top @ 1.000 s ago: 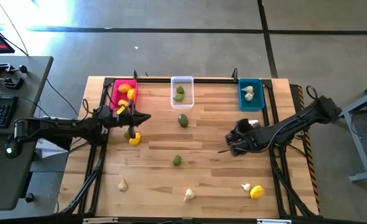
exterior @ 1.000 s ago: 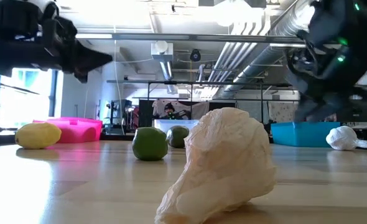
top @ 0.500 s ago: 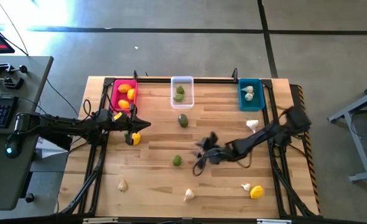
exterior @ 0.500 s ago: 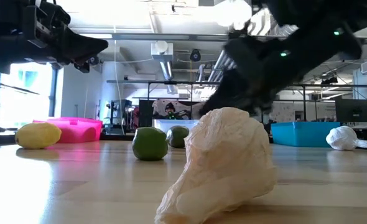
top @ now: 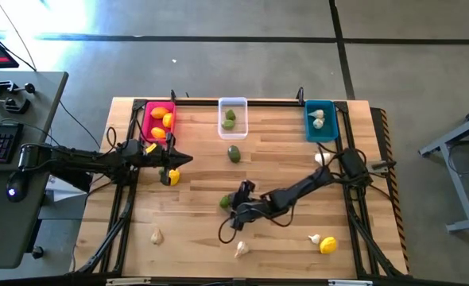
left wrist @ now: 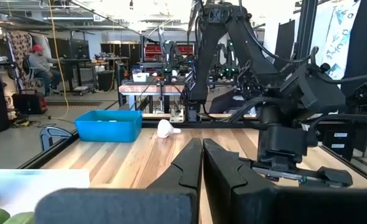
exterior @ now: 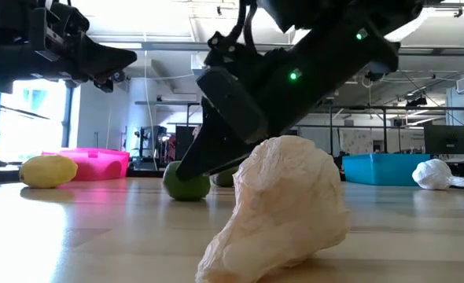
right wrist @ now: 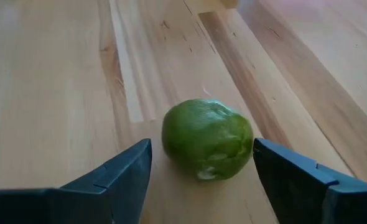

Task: Sort produce into baskets
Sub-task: Put the lime into the white bin

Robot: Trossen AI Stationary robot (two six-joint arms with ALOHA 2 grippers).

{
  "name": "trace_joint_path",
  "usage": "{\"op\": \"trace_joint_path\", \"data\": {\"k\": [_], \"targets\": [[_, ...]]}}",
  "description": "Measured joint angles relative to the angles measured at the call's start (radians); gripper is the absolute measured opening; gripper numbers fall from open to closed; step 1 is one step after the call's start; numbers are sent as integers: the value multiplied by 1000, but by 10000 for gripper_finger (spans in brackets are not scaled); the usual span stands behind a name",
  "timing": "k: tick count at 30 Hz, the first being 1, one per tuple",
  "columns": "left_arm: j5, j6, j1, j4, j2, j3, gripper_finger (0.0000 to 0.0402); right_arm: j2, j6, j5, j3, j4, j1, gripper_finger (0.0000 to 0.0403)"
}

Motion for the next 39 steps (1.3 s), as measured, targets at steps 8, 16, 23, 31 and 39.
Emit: {"op": "trace_joint_path", "data": {"k": [8,16,23,31,39], "targets": [[-2,-3,0,-35,0,0,0,0,-24,-70,0,14,-44,269],[-3,-3,0,-51,0,1,0,-1,-70,-118,0,24,-82,178],[-10,-36,1,-57,0,1,0,-89,-185,-64,0,29,-189,124],[-9,-46,0,-68,0,1,0,-169,-229,-19,1,34,-470,130],[-9,-47,0,-76,0,1,0,-160,-183,-218,1,30,-685,129]]}}
